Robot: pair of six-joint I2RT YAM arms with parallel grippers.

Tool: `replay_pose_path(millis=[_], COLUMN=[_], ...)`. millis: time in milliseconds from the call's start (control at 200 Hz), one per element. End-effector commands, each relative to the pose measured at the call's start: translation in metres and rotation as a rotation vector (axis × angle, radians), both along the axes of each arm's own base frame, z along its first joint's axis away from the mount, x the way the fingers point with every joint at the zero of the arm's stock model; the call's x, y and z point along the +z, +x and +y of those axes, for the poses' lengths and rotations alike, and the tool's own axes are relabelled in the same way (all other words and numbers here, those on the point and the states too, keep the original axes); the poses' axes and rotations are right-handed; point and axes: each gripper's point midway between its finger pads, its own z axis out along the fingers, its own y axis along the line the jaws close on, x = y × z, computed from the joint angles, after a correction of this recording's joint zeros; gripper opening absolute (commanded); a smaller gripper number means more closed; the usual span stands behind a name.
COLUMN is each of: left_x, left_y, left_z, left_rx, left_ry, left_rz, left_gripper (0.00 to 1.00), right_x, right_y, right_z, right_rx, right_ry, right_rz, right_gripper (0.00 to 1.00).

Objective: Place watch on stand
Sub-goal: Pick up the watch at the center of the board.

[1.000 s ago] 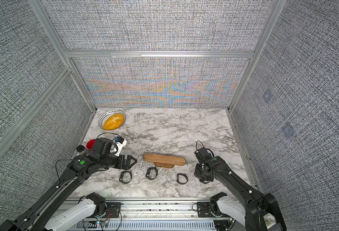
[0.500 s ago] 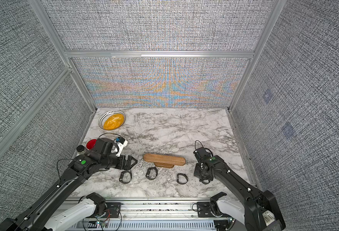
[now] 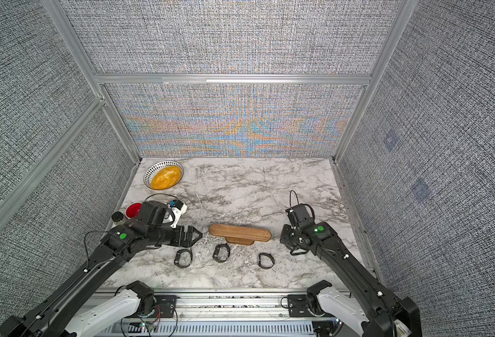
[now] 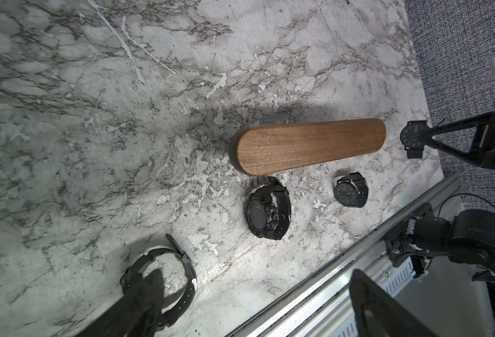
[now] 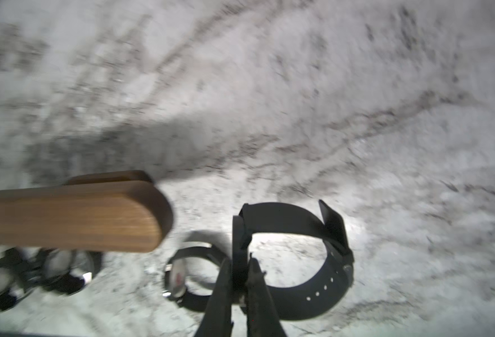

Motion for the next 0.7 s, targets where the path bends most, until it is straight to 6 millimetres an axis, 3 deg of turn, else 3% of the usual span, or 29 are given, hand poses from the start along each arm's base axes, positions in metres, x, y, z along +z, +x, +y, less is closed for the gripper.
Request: replay_pose_path(millis=[0,155,295,470,696], left_x=[0.024,0.046,0.057,0.069,0.085], left_y=[0.009,0.019,0.024,0.028,0.029], left_z=[-0.023,-0.038,-0.053,-0.072,-0.093], left_rx=[-0.001,0.015,0.020,0.023,-0.003], left_ry=[-0.144,-0.241,-0.338,-0.436,-0.494], left_rz=[-0.008,-0.019,0.021,0.052,0.052], left_gripper=[0.99,0.99,0.98,0.92,0.85], right_x=[0.053,0.124,0.171,0.202,0.219], right_y=[0.020,0.027,0.017,-0.002,-0.025], right_z=[0.042,0.077,0.098,0.116,0.141], right_rx=[0.156,0.289,0.408,0.522,0.640], right_ry=[0.184,0.382,0.535,0.656,0.727], right_rz=[-0.159,-0.339,-0.457,-0.526,-0.555], right_gripper=[0.00,0.00,0.00,0.00,0.00])
